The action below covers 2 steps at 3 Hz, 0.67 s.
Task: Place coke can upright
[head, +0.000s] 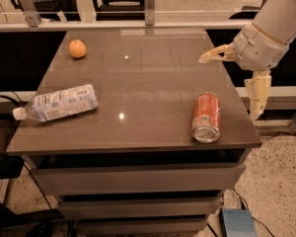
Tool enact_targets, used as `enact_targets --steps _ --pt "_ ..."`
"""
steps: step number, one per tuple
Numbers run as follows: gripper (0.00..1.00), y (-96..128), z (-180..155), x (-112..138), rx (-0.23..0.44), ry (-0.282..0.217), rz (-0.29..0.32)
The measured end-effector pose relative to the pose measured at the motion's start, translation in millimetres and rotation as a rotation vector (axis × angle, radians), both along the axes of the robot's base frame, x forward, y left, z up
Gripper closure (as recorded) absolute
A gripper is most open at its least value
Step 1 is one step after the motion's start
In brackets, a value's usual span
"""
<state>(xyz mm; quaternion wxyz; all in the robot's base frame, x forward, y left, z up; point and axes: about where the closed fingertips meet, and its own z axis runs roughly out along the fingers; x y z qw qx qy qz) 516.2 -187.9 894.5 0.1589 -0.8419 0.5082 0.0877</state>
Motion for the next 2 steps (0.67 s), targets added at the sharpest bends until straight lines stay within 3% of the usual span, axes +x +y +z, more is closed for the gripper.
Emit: enact_targets --steps 1,2 --pt "0.0 10.0 -7.7 -7.8 0.036 -0.01 0.197" --pt "0.0 13.2 -8.1 0.7 0.042 -0.057 0.232"
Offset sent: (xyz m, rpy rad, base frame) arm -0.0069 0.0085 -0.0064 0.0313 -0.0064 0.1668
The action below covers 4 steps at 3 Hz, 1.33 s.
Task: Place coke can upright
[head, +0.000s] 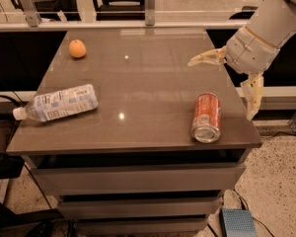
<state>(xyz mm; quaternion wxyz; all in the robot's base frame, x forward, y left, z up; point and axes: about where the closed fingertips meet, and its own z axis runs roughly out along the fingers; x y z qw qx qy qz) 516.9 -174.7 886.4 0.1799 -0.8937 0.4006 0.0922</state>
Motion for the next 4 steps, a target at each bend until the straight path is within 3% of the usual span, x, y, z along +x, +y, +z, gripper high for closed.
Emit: enact_targets --steps 1,2,3,4 --pt "0.0 15 1 -6 -0.03 -0.06 0.069" --pt "0.0 31 -5 -18 -0.077 -0.136 0.275" --pt "0.0 37 -19 -28 -0.144 -0.164 0.475" --pt "0.0 33 -26 -27 -0.207 -0.181 0.606"
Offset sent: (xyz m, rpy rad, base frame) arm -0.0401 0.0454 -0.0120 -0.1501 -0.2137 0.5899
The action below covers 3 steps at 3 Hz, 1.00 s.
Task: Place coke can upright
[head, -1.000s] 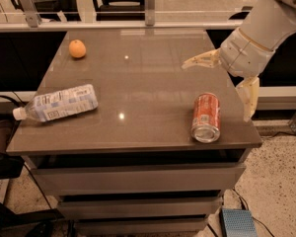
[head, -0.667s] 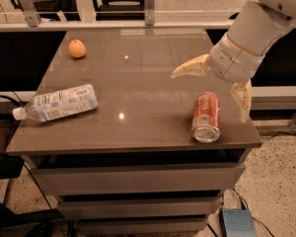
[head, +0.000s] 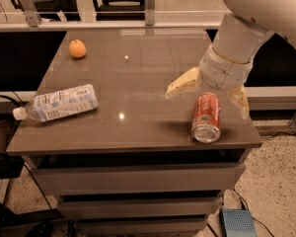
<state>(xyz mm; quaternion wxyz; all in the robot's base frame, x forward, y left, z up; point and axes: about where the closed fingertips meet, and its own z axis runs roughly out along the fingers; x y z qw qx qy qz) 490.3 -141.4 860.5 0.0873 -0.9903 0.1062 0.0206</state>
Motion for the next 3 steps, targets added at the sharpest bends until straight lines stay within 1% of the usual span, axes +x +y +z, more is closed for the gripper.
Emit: enact_targets --steps 1,2,3 --pt "0.0 -9 0 5 -0.04 -0.034 0.07" --pt "0.0 -17 -4 5 -0.044 -0.06 0.115" --pt "0.0 -21 -17 1 -0.03 -0.059 0.137"
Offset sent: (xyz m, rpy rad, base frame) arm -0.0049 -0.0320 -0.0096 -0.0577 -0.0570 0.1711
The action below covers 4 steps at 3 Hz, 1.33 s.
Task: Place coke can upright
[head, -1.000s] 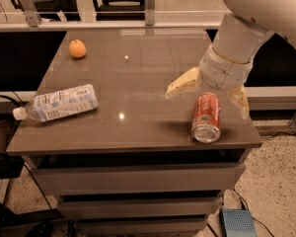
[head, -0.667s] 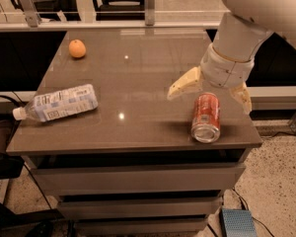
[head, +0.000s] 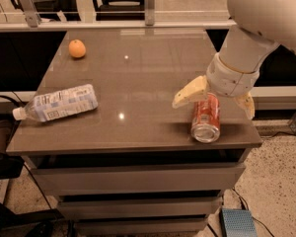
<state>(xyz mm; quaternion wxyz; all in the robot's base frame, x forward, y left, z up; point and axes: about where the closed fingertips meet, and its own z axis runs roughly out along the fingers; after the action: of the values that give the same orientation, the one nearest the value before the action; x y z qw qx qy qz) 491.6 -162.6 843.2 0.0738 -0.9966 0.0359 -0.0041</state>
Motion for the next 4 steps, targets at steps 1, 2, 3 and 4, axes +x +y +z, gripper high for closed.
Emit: enact_targets --steps 1,2,3,4 --pt "0.0 -1 -14 1 0.005 0.005 -0.001" --pt "0.16 2 -23 6 -0.004 -0.01 -0.032" --pt "0.39 8 -26 10 -0.021 -0.028 -0.059" --pt "0.64 13 -24 11 -0.039 -0.042 -0.068"
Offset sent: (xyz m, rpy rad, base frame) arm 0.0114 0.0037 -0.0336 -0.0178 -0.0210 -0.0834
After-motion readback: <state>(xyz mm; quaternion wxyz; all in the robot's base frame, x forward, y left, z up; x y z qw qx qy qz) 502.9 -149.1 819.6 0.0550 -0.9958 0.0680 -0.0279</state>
